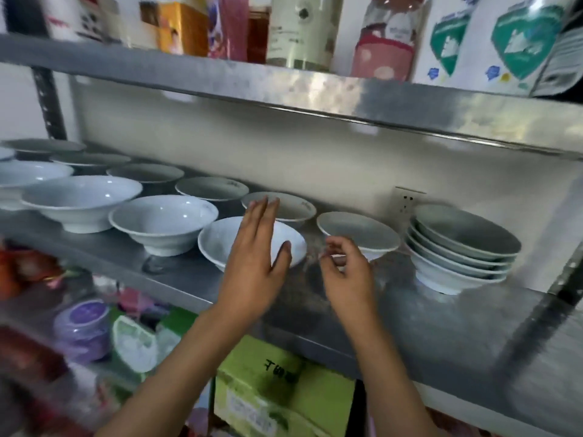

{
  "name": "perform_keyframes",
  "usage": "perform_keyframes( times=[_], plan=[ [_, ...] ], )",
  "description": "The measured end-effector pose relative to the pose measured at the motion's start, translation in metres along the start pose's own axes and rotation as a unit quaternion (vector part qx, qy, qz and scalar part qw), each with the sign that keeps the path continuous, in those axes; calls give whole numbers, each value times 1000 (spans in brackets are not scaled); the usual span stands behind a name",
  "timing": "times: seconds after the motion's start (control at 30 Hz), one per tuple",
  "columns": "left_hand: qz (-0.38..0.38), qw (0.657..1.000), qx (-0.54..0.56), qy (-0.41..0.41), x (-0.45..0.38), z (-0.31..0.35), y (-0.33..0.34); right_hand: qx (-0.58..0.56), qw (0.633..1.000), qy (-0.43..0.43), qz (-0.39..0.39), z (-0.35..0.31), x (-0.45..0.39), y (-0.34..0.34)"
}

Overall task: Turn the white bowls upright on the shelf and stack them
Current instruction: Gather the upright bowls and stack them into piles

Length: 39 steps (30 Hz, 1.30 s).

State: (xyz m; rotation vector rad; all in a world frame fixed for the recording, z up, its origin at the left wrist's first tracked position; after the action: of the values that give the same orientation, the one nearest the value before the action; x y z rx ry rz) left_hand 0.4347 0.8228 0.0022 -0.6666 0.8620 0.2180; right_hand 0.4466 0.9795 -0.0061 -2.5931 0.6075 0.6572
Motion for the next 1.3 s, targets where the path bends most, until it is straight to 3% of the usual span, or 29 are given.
perform_keyframes(
  times=[0.13, 0.27, 0.4, 0.53, 0.63, 0.93, 1.1, 1.3],
  plan=[
    [33, 999, -4, -10, 5, -46, -45, -27, 998, 57, -28, -16, 11, 43],
    [75, 995, 8, -72, 20, -92, -66, 19, 996, 83, 12, -24, 25, 72],
    [73, 990, -28, -114, 40, -128, -68, -20, 991, 134, 14, -30, 42, 87],
    [92, 966, -27, -240, 44, -149, -74, -40, 987, 154, -6, -30, 52, 99],
    [86, 956, -11, -280, 38, -164, -77, -36, 990, 137, -18, -30, 56, 106],
    [111, 958, 13, -263, 32, -166, -80, 7, 996, 89, -15, -28, 63, 110],
    [87, 979, 14, -186, 54, -129, -71, 15, 997, 70, 16, -31, 67, 110],
    [47, 986, 67, -148, 66, -115, -62, -67, 990, 34, 116, -35, 76, 80]
  ],
)
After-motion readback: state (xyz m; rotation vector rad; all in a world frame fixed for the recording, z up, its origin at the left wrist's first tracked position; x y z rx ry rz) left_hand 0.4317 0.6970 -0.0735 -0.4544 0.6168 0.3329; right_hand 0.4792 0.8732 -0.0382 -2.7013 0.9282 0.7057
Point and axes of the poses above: each hand's wrist, its own x-axis away from the middle knuckle, its own y-axis out of the palm, z = x × y, the point moved 1 cm from there along -x, towards the middle knuckle, and after that the axes turned 3 degrees about -x, right-handed, at the moved point
